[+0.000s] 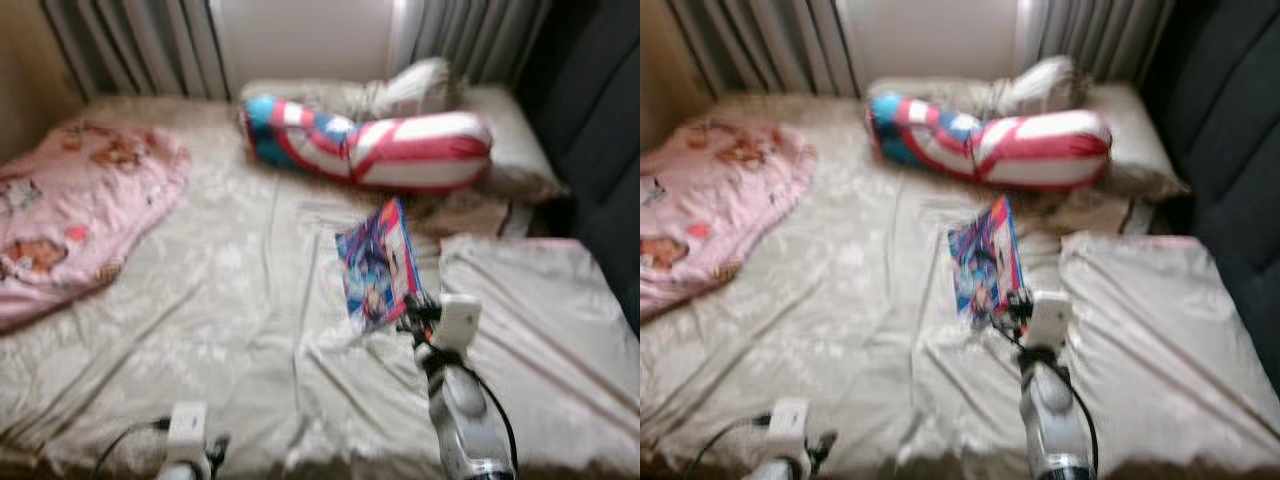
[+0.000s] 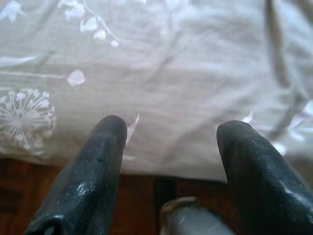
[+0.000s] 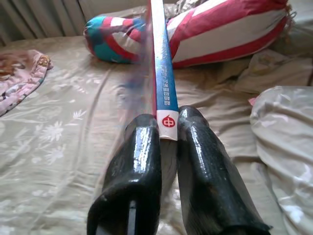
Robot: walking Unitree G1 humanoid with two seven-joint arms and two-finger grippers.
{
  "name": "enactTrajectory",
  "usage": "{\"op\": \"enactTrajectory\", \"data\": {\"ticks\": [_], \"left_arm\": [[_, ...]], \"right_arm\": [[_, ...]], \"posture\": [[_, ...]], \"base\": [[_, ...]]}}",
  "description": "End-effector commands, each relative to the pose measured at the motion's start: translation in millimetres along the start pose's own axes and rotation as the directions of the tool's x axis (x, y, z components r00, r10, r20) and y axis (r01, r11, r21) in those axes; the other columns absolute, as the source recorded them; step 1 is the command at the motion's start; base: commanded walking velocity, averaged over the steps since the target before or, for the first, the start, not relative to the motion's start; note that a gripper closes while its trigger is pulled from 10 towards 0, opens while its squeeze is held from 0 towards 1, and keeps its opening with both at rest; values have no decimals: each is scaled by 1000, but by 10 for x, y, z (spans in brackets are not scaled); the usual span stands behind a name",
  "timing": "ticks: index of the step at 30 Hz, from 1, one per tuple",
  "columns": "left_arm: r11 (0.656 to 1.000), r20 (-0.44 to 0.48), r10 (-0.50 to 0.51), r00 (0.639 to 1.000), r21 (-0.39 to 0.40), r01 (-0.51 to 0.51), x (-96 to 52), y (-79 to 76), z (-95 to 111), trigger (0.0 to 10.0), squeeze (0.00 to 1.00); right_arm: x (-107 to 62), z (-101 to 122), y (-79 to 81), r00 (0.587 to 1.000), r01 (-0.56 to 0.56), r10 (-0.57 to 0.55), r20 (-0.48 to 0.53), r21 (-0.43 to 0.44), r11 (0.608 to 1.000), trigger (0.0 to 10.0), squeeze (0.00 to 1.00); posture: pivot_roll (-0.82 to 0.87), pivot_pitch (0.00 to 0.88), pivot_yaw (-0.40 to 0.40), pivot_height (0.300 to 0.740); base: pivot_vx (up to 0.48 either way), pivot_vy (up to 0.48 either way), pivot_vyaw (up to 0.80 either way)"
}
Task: Clean up the room
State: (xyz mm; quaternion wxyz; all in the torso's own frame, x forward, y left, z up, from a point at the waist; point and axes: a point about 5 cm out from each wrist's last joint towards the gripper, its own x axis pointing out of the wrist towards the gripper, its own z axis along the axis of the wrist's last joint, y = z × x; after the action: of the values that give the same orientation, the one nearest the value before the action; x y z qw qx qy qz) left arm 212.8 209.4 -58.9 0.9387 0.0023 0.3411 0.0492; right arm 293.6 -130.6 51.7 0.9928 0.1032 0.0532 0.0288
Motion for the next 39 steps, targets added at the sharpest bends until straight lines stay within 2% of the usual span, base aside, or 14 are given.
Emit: {"op": "enactTrajectory", "data": {"ticks": [1,2,5,7,8,9,11,13,17,18,22,26,33,39], "left_arm": [[997,73,26,997,-74,-20,30,49,152,10000,0],[997,135,17,991,-81,-6,54,38,287,10000,0],[997,237,5,971,-70,12,70,34,486,10000,0],[998,270,9,963,-69,10,70,45,549,10000,0],[996,362,36,931,-94,-2,48,95,705,10000,0],[996,362,36,931,-94,-2,48,95,705,10000,0],[996,480,30,877,-86,13,-33,115,852,10000,0],[998,550,18,835,-62,19,-136,134,901,10000,0],[997,592,32,805,-70,12,-254,178,913,10000,0],[998,613,17,790,-59,24,-337,163,910,10000,0],[998,621,4,783,-53,37,-393,137,901,10000,0],[997,620,9,785,-65,41,-402,106,922,10000,0],[995,630,-23,776,-64,81,-376,-46,1015,10000,0],[994,619,-35,784,-63,95,-412,-73,1025,10000,0]], "right_arm": [[25,117,-32,998,12,-12,57,6,1000,10000,0],[19,112,-39,998,12,-12,54,5,1000,10000,0],[7,100,-47,999,12,-12,50,4,1000,10000,0],[4,94,-48,999,12,-12,48,4,1000,10000,0],[-2,80,-41,999,10,-10,43,3,1000,10000,0],[-2,80,-41,999,10,-10,43,3,1000,10000,0],[-11,70,-35,999,3,-3,39,4,1000,10000,0],[-12,68,-38,999,-2,2,36,4,1000,10000,0],[-25,59,-49,1000,-10,10,26,-10,1000,10000,0],[-56,64,-41,999,-38,39,31,-34,999,10000,0],[-87,43,-59,998,-52,54,23,-61,997,10000,0],[-89,21,-71,998,-56,57,10,-71,996,10000,0],[-68,-43,-54,999,-9,7,-34,-63,998,10000,0],[-91,-48,-70,999,-17,15,-38,-68,998,10000,0]], "posture": [[-47,52,-47,727],[-47,52,-47,727],[-42,54,-46,727],[-42,54,-46,727],[-40,53,-45,727],[-40,53,-45,727],[-44,51,-46,727],[-48,50,-47,727],[-48,52,-53,727],[-43,40,-60,727],[-44,36,-64,727],[-47,29,-69,727],[-56,12,-61,727],[-58,13,-63,687]], "base": [[0,0,0],[0,0,0],[0,0,0],[0,0,0],[0,0,0],[0,0,0],[0,0,0],[0,0,0],[0,0,0],[0,0,0],[0,0,0],[0,0,0],[0,0,0],[0,0,0]]}}
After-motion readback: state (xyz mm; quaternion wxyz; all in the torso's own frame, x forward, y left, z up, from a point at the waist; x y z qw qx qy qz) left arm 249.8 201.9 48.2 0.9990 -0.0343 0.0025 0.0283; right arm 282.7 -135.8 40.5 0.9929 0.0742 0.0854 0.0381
